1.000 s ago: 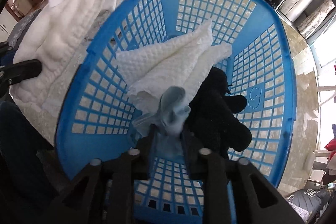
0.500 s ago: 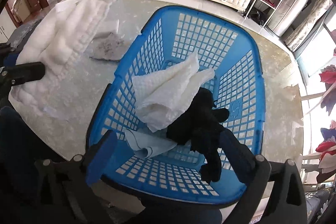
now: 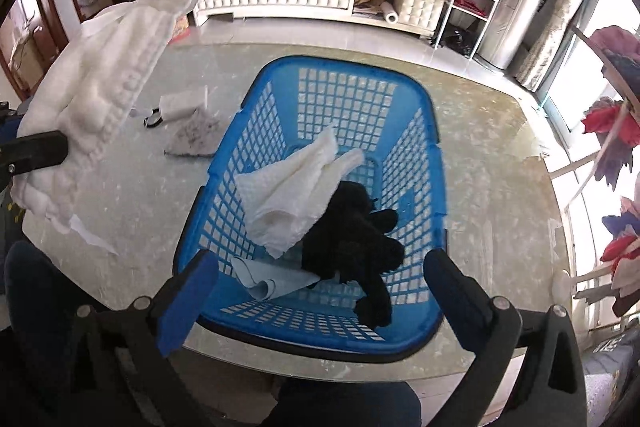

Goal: Organize soft objects
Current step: 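Lower the white ruffled cloth into the blue basket and open the left gripper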

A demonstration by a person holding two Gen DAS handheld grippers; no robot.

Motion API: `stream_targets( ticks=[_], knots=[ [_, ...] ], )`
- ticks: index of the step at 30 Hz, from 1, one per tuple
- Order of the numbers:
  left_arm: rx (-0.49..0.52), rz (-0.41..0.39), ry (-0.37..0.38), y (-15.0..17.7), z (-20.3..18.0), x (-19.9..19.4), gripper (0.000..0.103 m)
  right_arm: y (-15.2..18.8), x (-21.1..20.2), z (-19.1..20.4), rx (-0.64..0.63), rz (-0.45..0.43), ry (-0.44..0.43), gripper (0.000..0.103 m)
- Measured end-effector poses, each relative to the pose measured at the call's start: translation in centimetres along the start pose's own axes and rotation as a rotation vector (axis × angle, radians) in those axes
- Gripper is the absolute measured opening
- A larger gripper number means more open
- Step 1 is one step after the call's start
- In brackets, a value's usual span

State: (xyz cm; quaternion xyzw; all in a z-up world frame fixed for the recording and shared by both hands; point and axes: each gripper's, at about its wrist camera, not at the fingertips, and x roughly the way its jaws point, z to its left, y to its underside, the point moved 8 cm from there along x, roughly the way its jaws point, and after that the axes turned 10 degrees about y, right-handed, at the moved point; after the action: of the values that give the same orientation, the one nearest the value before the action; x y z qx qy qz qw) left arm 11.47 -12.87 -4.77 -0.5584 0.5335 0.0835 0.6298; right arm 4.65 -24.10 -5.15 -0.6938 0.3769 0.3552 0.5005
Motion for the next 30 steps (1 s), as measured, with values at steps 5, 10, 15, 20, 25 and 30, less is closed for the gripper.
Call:
stream_targets(
  ticks=[5,10,15,20,25,30],
  knots=[
    [0.03,0.004,-0.014,-1.4,-0.9,0.0,0.02,0.0,-0.7,-1.6,0.023,-0.023,0.005,0.103],
    [0.056,0.01,0.011,-3.1,-2.4,0.6,0.02,0.0,-0.9,-3.5,0.05,-0.042,-0.002,0.103],
    [0.087,0.048,0.022,-4.3,-3.8,2.7,0.02,0.5,-0.3,-4.9,0.065,-0.034,-0.005,0.103],
    [0.106,0.084,0.048,-5.1,-5.1,5.0,0.02,0.9,0.7,-6.7,0.09,-0.021,-0.011,0.103],
    [0.118,0.13,0.065,-5.2,-5.6,7.6,0.02,0.9,1.9,-8.0,0.101,-0.009,-0.014,0.103],
    [0.112,0.179,0.078,-5.9,-5.4,11.3,0.02,0.4,3.4,-8.9,0.102,0.005,-0.022,0.103]
  ],
)
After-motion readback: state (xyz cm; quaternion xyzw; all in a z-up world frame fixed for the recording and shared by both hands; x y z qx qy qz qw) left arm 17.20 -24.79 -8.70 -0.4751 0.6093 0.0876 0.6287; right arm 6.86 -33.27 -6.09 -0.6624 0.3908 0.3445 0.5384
